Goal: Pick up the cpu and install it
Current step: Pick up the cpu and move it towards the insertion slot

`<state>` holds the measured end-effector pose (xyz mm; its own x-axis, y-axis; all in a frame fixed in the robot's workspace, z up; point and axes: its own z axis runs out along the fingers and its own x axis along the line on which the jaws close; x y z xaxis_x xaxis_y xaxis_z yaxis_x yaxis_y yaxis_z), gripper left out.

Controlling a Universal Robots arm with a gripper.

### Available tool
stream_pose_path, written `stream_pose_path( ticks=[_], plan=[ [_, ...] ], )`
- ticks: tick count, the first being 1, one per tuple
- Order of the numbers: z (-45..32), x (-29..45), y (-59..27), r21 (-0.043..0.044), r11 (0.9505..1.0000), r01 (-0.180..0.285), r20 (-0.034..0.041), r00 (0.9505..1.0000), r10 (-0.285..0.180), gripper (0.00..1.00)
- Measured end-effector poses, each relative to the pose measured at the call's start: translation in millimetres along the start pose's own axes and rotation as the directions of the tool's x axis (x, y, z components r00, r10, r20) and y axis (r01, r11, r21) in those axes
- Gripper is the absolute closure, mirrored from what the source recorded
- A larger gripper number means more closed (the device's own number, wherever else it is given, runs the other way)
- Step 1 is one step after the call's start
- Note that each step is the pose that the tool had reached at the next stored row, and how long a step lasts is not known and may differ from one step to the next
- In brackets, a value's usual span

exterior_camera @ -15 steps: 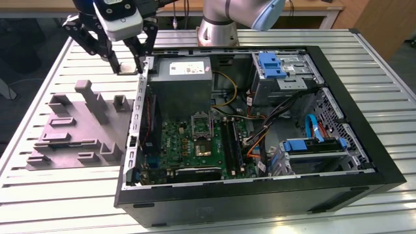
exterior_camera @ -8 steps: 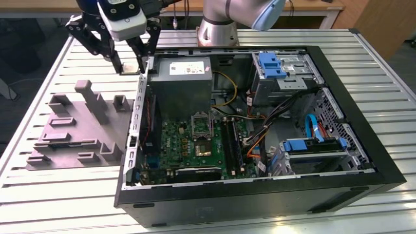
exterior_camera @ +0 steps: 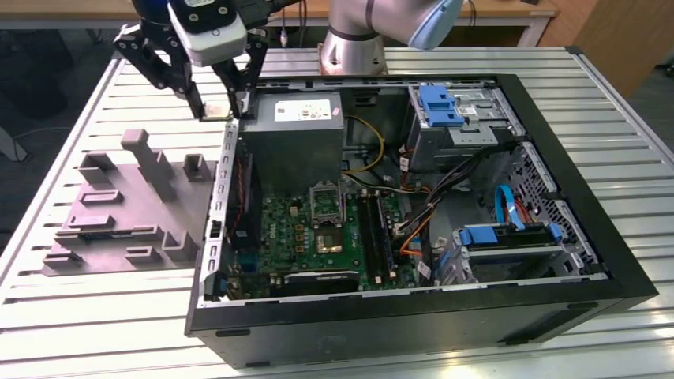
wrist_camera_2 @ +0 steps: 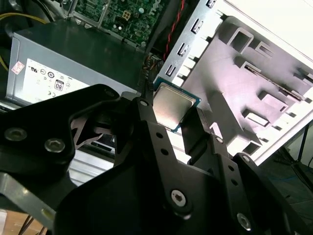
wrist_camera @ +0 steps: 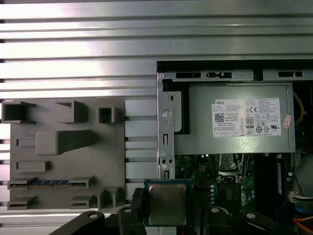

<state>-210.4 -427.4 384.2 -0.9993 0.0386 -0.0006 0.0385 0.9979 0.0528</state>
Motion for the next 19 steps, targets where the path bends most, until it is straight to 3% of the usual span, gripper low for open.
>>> stream_pose_path(
  ticks=[19],
  plan=[
    [0.1, -23.1, 0.9, 0.0, 1.0, 0.0, 0.0, 1.0, 0.0, 0.53]
  ],
)
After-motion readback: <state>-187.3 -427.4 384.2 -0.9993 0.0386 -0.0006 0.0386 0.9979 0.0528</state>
